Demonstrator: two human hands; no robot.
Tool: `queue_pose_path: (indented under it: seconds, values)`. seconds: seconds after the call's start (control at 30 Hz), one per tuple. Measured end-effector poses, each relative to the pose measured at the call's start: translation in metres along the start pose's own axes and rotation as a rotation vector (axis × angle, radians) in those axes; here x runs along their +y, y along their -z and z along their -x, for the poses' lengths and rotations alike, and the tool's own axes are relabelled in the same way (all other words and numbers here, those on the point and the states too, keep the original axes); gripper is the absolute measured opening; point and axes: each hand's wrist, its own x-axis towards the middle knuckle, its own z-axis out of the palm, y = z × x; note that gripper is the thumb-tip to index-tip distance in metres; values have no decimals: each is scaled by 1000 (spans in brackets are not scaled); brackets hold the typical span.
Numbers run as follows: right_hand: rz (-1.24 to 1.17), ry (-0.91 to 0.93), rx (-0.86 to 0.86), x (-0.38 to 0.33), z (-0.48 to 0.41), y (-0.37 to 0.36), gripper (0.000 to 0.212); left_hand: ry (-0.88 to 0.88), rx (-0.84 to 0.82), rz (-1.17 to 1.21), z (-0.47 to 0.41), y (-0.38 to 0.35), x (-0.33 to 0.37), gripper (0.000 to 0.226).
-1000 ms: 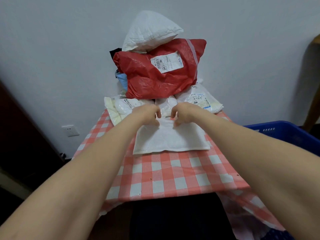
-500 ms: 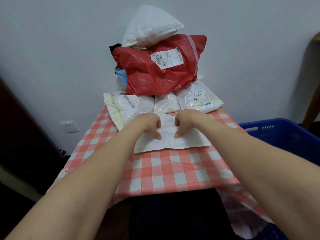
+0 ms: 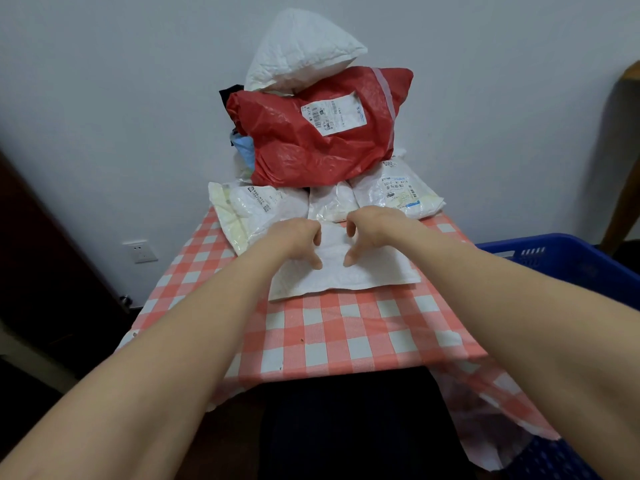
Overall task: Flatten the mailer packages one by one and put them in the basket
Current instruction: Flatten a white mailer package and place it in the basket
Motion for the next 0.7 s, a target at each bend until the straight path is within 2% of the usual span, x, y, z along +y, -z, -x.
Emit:
queue_pose_path:
  seconds: [0.23, 0.37, 0.5, 0.7]
  values:
    - [107, -4, -128, -5, 11, -10, 80, -3, -197, -21, 7, -2, 13, 69]
    - [141, -14, -94, -7, 9, -15, 77, -38, -138, -73, 4, -14, 15, 57]
    - [146, -20, -83, -9, 7, -16, 62, -42, -86, -51, 2, -18, 13, 36]
    - [154, -22, -63, -9, 5, -19, 46, -69, -89, -34, -3, -18, 12, 23]
